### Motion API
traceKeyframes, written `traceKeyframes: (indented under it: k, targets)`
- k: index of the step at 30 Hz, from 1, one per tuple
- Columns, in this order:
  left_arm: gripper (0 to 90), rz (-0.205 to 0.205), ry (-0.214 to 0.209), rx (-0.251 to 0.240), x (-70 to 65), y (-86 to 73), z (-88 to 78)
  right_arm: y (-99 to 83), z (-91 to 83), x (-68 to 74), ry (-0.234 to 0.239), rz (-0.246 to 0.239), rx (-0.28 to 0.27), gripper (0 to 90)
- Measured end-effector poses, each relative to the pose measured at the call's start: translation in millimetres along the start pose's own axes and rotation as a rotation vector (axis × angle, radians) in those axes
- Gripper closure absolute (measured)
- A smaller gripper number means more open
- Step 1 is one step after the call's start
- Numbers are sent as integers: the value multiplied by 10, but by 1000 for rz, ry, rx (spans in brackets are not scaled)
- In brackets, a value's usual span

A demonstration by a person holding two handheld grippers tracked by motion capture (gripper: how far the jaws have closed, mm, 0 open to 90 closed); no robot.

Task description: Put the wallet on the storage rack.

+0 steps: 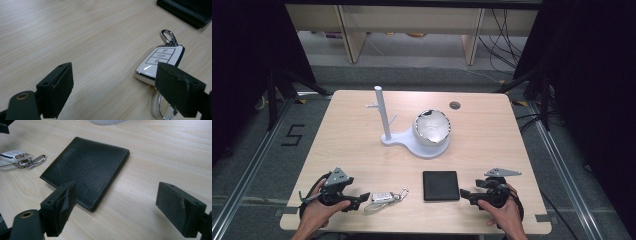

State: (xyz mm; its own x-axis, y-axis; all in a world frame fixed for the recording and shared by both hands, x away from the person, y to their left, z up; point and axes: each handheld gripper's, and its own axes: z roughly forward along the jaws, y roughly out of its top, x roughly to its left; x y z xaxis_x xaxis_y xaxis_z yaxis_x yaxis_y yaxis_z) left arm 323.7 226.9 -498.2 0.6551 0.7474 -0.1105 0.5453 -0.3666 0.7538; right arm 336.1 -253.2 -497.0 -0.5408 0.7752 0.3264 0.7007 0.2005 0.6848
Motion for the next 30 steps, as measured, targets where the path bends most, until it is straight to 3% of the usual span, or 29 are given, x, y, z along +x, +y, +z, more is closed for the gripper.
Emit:
traceKeyframes:
  k: [3, 4, 5, 6, 7, 9, 12, 17, 18, 20, 27, 30]
  targets:
    - [148, -25, 9, -12, -22, 17, 9, -1, -18, -9, -16, 21, 4, 156]
    - [147, -60, 14, -7, -60, 52, 17, -3, -12, -32, 9, 19, -6, 156]
    - [149, -60, 14, -7, -60, 52, 17, -3, -12, -32, 9, 19, -6, 156]
    - [148, -1, -21, -12, -104, 69, 20, 4, -15, -30, 1, 22, -8, 169]
    - [149, 11, -36, -11, -124, 77, 26, 4, -15, -30, 1, 20, -7, 173]
    - [149, -2, -46, -16, -155, 87, 47, 2, -8, -32, 1, 21, -4, 174]
    - [157, 17, -64, -16, -208, 118, 83, 2, -8, -5, 6, 46, 3, 173]
    - [246, 24, -83, -46, -288, 226, 136, 5, -7, -7, 3, 54, -1, 165]
    - [287, 33, -96, -46, -321, 287, 155, 12, -21, -43, -2, 26, 0, 167]
    - [361, 55, -111, -46, -337, 319, 175, 11, -15, -48, 12, 36, -5, 167]
    - [591, 159, -162, -23, -578, 530, 395, 16, -38, -31, 30, 93, 2, 185]
    - [699, 226, -170, -7, -713, 634, 505, 25, -33, -50, 29, 57, -10, 192]
